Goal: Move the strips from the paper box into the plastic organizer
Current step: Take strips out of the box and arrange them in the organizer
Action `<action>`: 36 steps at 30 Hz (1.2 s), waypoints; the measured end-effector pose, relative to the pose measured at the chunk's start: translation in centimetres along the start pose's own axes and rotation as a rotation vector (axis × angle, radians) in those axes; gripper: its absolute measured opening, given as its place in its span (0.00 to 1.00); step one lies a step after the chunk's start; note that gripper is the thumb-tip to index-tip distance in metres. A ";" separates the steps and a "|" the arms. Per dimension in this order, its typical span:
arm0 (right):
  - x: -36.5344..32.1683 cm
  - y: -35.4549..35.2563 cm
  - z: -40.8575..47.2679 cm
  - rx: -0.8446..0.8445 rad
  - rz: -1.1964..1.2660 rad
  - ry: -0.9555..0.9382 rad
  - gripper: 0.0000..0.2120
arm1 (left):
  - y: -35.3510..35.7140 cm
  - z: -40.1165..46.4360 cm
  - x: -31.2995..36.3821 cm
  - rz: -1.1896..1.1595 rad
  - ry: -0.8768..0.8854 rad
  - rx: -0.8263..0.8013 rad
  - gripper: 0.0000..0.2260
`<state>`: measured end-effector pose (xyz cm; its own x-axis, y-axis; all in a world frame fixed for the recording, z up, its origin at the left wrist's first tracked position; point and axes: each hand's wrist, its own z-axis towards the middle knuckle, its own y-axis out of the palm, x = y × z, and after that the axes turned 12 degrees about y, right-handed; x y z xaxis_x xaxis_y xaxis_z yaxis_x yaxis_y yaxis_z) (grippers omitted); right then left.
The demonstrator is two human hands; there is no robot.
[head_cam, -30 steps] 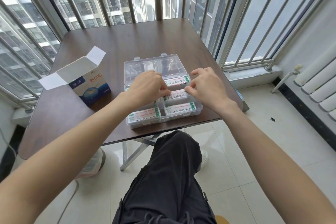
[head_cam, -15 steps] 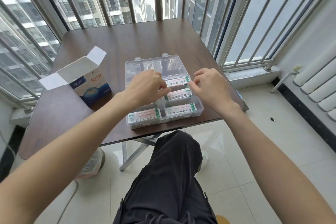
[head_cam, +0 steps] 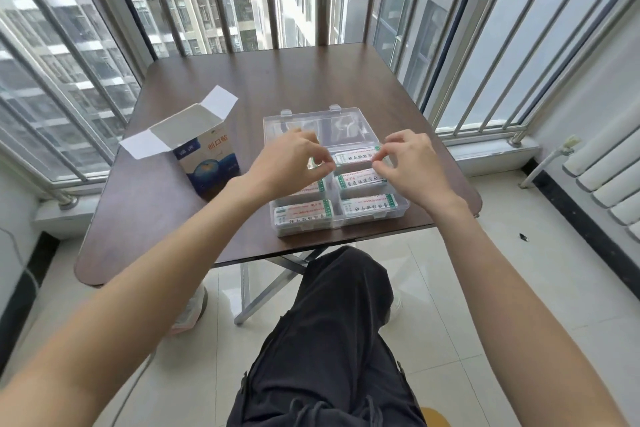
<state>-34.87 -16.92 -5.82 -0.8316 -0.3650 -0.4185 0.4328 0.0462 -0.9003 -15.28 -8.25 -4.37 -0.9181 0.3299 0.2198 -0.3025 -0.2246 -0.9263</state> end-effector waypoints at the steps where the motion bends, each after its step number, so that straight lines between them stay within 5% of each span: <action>1: 0.1 0.0 0.0 0.001 0.007 0.026 0.08 | 0.3 0.4 0.1 0.002 -0.003 -0.025 0.10; 17: -0.2 -0.1 -1.4 -0.008 0.089 0.117 0.06 | 0.9 1.2 0.9 0.047 -0.019 -0.092 0.11; 23: -4.2 -1.9 -1.8 0.093 0.416 -0.123 0.06 | -3.9 -3.0 0.0 0.066 0.039 0.323 0.11; 26: -8.4 -1.2 -1.2 0.032 0.459 -0.284 0.07 | -6.3 -7.5 -4.4 0.272 -0.188 0.397 0.28; 30: -13.2 0.8 0.1 -0.082 0.364 -0.447 0.09 | -7.6 -11.6 -9.0 0.135 -0.528 0.234 0.51; 34: -16.4 2.6 0.4 -0.090 0.308 -0.512 0.11 | -6.3 -12.0 -10.1 -0.048 -0.653 0.138 0.48; 36: -17.0 3.1 -0.1 -0.003 0.273 -0.548 0.11 | -5.7 -11.9 -9.5 -0.008 -0.611 0.271 0.41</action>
<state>-19.42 -10.43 -1.45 -0.3906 -0.7648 -0.5124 0.6033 0.2077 -0.7700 -1.76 0.78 -4.86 -0.8714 -0.2289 0.4338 -0.2900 -0.4729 -0.8320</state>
